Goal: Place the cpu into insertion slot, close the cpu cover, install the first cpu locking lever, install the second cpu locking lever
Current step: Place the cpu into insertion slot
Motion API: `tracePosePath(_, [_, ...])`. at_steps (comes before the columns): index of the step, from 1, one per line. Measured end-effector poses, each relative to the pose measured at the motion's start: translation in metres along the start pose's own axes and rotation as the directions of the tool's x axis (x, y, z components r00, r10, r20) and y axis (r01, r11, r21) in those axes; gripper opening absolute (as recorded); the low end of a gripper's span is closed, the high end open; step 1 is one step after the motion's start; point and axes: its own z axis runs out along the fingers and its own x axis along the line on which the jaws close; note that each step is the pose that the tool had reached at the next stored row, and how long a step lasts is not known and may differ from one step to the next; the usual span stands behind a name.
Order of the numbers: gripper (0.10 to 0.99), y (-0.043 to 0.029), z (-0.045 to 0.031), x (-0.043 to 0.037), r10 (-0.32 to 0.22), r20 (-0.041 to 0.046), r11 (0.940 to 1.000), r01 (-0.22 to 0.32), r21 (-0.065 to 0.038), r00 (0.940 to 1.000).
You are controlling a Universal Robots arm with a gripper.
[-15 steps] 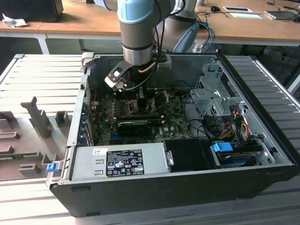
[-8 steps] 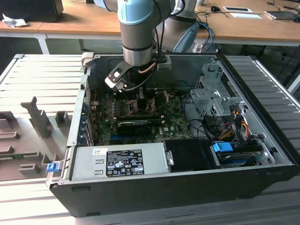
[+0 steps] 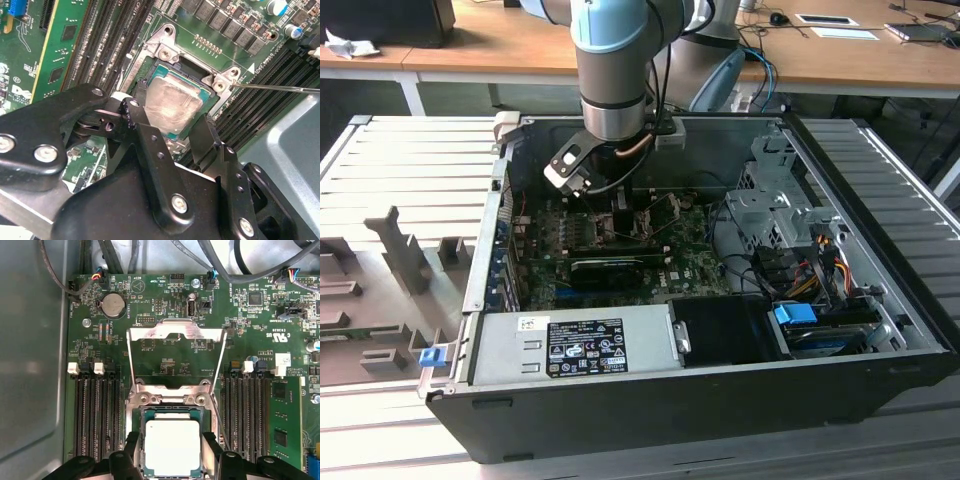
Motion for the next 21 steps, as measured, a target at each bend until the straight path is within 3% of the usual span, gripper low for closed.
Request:
tracePosePath(4, [0.604,-0.0002,0.0015,0.0003,0.001,-0.0114,1.0,-0.001,0.0,0.9999])
tracePosePath(8, [0.604,0.0,0.0002,0.0006,0.001,-0.0085,1.0,-0.001,0.0,1.0])
tracePosePath(9, [0.604,0.0004,0.0001,0.0005,-0.003,0.0433,1.0,0.003,0.001,0.9991])
tracePosePath(10, [0.604,0.0004,0.0004,0.0018,-0.001,0.0158,1.0,0.001,0.001,0.9999])
tracePosePath(13, [0.604,0.0004,0.0007,0.002,0.001,-0.0084,1.0,-0.001,0.0,1.0])
tracePosePath(21, [0.604,0.0007,0.0004,-0.0011,0.001,-0.0074,1.0,-0.001,0.001,1.0])
